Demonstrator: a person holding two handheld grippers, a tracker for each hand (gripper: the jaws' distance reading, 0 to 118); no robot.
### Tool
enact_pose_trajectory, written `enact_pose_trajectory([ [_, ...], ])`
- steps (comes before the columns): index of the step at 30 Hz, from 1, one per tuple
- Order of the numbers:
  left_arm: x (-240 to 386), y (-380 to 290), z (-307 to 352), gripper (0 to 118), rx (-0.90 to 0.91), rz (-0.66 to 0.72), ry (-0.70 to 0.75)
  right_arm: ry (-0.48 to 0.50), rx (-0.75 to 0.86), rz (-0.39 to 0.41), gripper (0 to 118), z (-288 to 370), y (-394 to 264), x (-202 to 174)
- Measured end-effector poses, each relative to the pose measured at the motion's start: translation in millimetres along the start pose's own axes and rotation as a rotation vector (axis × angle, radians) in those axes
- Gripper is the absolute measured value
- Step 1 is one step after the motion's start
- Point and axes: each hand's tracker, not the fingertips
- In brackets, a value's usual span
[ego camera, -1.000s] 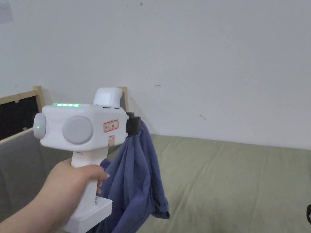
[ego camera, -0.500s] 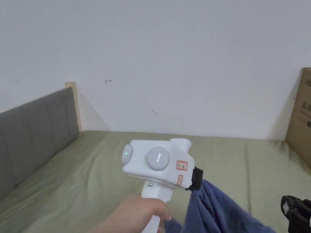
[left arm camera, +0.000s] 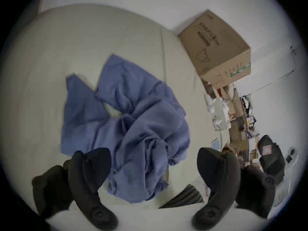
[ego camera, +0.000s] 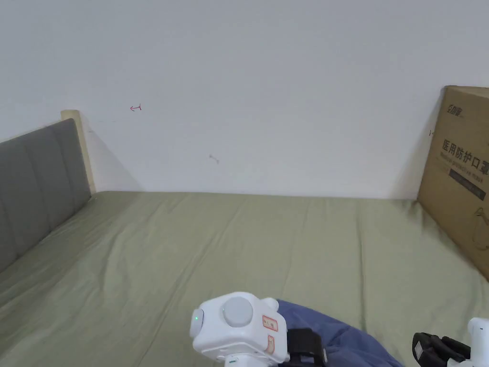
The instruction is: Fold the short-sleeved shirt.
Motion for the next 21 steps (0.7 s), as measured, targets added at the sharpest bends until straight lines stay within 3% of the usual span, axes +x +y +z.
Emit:
enact_pose_trajectory([
  [7, 18, -23, 139, 107, 0.563, -0.183, 0.115, 0.015, 0.096, 0.008, 3, 18, 19, -15],
  [9, 20, -52, 172, 96, 0.74, -0.241, 0.179, 0.025, 0.167, 0.017, 3, 27, 23, -22],
  [10, 20, -66, 184, 84, 0.821, -0.258, 0.213, 0.027, 0.198, 0.022, 3, 32, 23, -25],
  [13, 15, -105, 203, 15, 0.949, -0.275, 0.324, 0.019, 0.285, 0.044, 3, 43, 21, -36],
  [14, 13, -114, 206, 0, 0.954, -0.273, 0.356, 0.023, 0.302, 0.04, 3, 45, 19, -38],
  [21, -1, -146, 197, 0, 0.935, -0.216, 0.379, -0.02, 0.368, 0.036, 3, 48, 12, -53],
])
